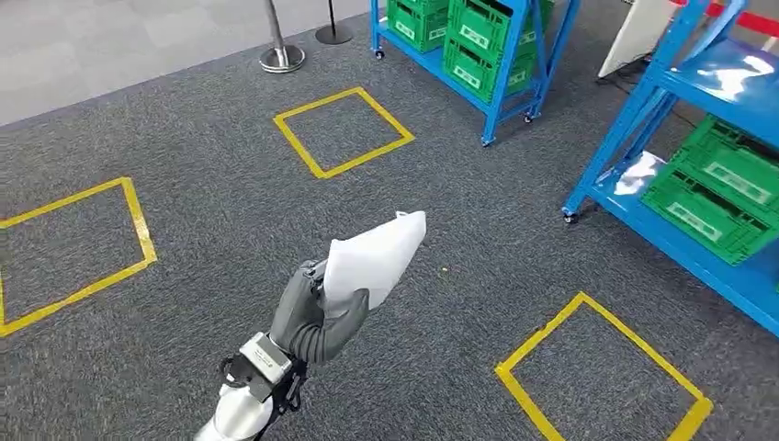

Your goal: Take the parts from the cabinet and place them on the table.

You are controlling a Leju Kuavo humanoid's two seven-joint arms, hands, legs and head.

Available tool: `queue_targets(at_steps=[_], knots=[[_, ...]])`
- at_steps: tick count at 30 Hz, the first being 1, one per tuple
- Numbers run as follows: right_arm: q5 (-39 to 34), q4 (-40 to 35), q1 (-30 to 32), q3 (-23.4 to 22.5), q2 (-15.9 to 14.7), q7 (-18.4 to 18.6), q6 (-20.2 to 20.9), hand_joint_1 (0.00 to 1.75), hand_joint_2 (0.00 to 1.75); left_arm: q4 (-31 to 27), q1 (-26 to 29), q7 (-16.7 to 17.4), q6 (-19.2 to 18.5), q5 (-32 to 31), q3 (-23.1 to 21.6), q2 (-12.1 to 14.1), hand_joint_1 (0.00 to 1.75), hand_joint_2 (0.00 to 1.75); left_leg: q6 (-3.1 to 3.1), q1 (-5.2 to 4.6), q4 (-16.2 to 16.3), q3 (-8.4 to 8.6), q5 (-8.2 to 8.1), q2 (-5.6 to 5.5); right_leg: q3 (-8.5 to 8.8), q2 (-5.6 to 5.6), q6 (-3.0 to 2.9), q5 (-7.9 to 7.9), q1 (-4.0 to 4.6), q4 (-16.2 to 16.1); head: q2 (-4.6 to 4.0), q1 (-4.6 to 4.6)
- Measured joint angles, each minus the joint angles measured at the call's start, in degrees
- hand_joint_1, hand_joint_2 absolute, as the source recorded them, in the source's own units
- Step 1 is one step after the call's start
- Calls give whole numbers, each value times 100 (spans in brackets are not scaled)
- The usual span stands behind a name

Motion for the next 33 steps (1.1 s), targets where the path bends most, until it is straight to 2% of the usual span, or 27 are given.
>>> queue_targets(at_steps=[1,2,4,5,6,7,9,10,11,12,14,15,16,17,19,20,21,22,23,24,25,26,29,30,31,32,33], knots=[[4,2,-2,4,-4,-9,-2,0,0,-13,-19,2,13,0,0,0,175,175,30,5,-6,-1,7,-59,-93,336,2,-142,-21,208,0,9],[7,2,2,11,-4,-9,2,0,0,-13,-34,0,15,0,0,-15,175,175,62,6,-6,-11,12,-131,-307,528,-1,-374,-18,630,0,33],[7,2,33,20,-4,-9,7,0,0,-11,-25,0,15,0,0,-20,175,175,82,-14,-2,-15,10,-292,-785,607,-4,-711,0,1538,0,39],[4,2,46,20,-7,-9,4,0,0,-6,-14,2,15,0,0,-15,175,175,83,-23,6,-17,9,-389,-958,608,-13,-721,13,1797,0,39],[2,2,53,20,-7,-7,4,0,0,-6,-7,2,15,0,0,-15,175,175,83,-28,14,-14,9,-491,-986,612,-30,-582,22,1753,0,39],[7,2,53,20,-9,-7,4,0,0,-9,-8,2,15,2,0,-15,175,175,81,-29,27,-9,10,-593,-887,633,-56,-329,26,1448,0,39],[28,2,41,33,-11,-7,7,0,0,-13,-12,13,15,7,0,-15,175,175,69,-27,45,3,7,-763,-465,806,-105,229,24,442,0,39],[55,2,39,39,-15,-7,13,0,0,-13,-12,17,13,11,0,-18,175,175,49,-19,56,-13,4,-818,-343,1121,-138,244,7,125,0,39],[61,2,36,44,-13,-5,20,0,0,-13,-16,33,13,11,0,-18,175,175,-4,-48,83,-42,-3,-901,-335,1122,-117,236,11,66,0,37],[63,2,32,48,-13,13,22,0,0,-15,-17,35,9,11,0,-20,175,175,-42,-27,62,-69,16,-933,-339,1032,-126,240,30,70,0,37],[66,2,24,57,-11,28,24,0,0,-17,-10,37,-9,13,0,-17,175,175,-136,1,-1,-94,58,-1074,-321,923,-193,252,55,58,0,35],[66,2,25,59,11,26,26,0,0,-20,-6,42,-13,13,0,-13,175,175,-148,-22,40,-117,47,-977,-292,831,-250,299,-1,-15,0,37],[66,0,24,61,9,28,22,0,0,-28,-9,41,-15,13,0,-4,175,175,-162,-53,134,-156,-35,-614,-266,767,-269,307,13,-43,0,20],[66,2,27,63,9,31,17,0,0,-31,-26,46,-33,15,0,-2,175,175,-192,-46,455,-316,-257,-354,-259,694,-312,299,19,-45,0,-9],[57,0,50,63,9,35,15,0,0,-33,-24,54,-48,15,0,-2,175,175,-241,-13,1333,-746,-690,-215,-258,517,-346,282,40,-42,0,-7],[55,2,63,63,9,44,15,0,0,-33,-17,59,-57,15,0,4,175,175,-259,0,1655,-903,-780,-202,-260,425,-347,276,41,-39,0,-7],[41,2,74,63,9,44,13,0,0,-33,-5,66,-61,15,0,9,175,175,-275,13,1717,-928,-735,-190,-258,334,-342,272,41,-38,0,-7],[20,2,78,63,9,37,2,0,0,-33,6,70,-72,15,0,13,175,175,-280,24,1521,-818,-588,-162,-254,251,-335,262,40,-36,0,-9],[15,2,77,61,11,26,-2,0,0,-33,10,70,-72,18,0,15,175,175,-277,30,1087,-573,-362,-111,-245,171,-320,252,39,-33,0,-7],[7,2,73,61,18,24,-4,0,0,-37,6,72,-74,22,0,15,175,175,-262,28,507,-241,-133,41,-225,94,-295,234,38,-26,0,-9],[7,2,73,61,15,24,-4,0,0,-48,4,74,-81,22,0,15,175,175,-229,11,92,10,-55,370,-199,40,-263,212,54,-13,0,-9],[11,2,78,61,15,26,-4,0,0,-50,-4,77,-92,20,0,9,175,175,-182,-7,42,56,-60,472,-188,-19,-219,161,95,10,0,4],[65,2,71,63,15,24,6,0,0,-65,21,85,-112,9,0,0,175,175,-78,-55,44,-11,-42,195,-115,-217,-126,168,67,-31,0,11],[129,0,66,70,15,26,33,0,0,-81,34,101,-111,9,0,-11,175,175,-22,-17,-16,49,-5,110,-89,-214,-70,131,41,-25,0,11],[236,0,72,118,-11,26,63,0,0,-101,53,107,-107,-9,0,-31,175,175,9,0,-46,62,15,35,-102,143,-39,47,15,85,0,26],[349,2,77,168,-13,31,130,0,0,-103,47,140,-90,-48,0,-76,175,175,48,8,-46,50,29,-27,-249,414,-33,-151,2,385,0,35],[468,2,87,223,-24,48,190,0,0,-105,50,168,-57,-101,-7,-114,175,175,67,7,-46,41,32,-106,-461,542,-27,-373,4,813,0,50]])
